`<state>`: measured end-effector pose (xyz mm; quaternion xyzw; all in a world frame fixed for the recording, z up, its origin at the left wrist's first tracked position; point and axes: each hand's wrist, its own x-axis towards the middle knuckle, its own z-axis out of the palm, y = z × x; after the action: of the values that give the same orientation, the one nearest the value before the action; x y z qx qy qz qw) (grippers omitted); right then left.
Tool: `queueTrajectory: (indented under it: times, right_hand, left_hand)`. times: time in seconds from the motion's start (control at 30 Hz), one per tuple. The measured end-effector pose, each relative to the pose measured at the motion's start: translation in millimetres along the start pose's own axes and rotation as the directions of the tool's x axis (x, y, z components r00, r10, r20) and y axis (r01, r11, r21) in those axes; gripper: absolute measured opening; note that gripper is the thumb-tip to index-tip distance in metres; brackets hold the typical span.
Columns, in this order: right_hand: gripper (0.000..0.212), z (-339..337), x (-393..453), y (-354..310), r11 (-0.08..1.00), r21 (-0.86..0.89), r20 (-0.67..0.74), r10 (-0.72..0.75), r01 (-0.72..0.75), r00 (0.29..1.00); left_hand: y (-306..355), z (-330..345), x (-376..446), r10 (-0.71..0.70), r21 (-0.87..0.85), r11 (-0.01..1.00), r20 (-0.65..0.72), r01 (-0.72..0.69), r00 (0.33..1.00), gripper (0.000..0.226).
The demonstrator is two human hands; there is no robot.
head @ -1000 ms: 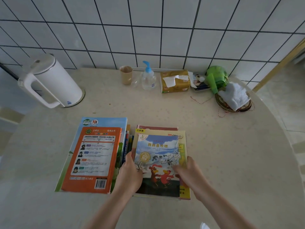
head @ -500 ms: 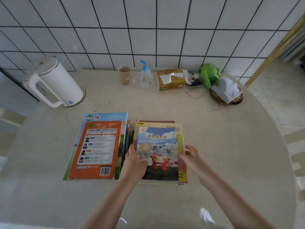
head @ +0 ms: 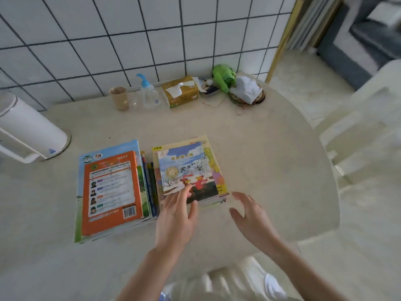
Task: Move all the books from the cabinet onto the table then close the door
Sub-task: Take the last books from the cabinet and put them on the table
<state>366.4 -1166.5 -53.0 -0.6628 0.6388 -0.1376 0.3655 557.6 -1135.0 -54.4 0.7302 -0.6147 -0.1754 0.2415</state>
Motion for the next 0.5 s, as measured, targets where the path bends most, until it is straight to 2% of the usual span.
queueTrajectory:
  times: [0.13,0.23,0.33,0.5]
  right_hand:
    - [0.042,13,-49,20,0.998,0.011,-0.102,0.061,-0.06,0.993]
    - [0.042,29,-102,39,0.985,0.001,-0.169,0.172,-0.174,0.971]
    - [0.042,42,-155,60,0.958,0.018,-0.225,0.283,-0.287,0.932]
    - [0.041,47,-238,86,0.877,0.123,-0.331,0.477,-0.464,0.814]
  left_hand:
    - [-5,12,-22,0.104,-0.078,0.992,0.089,-0.097,0.991,0.035]
    - [-8,23,-48,0.169,-0.134,0.981,0.267,-0.138,0.949,0.033]
    - [-1,38,-73,0.271,-0.143,0.962,0.396,-0.232,0.877,0.032]
    - [28,66,-112,0.424,-0.22,0.904,0.566,-0.366,0.707,0.019]
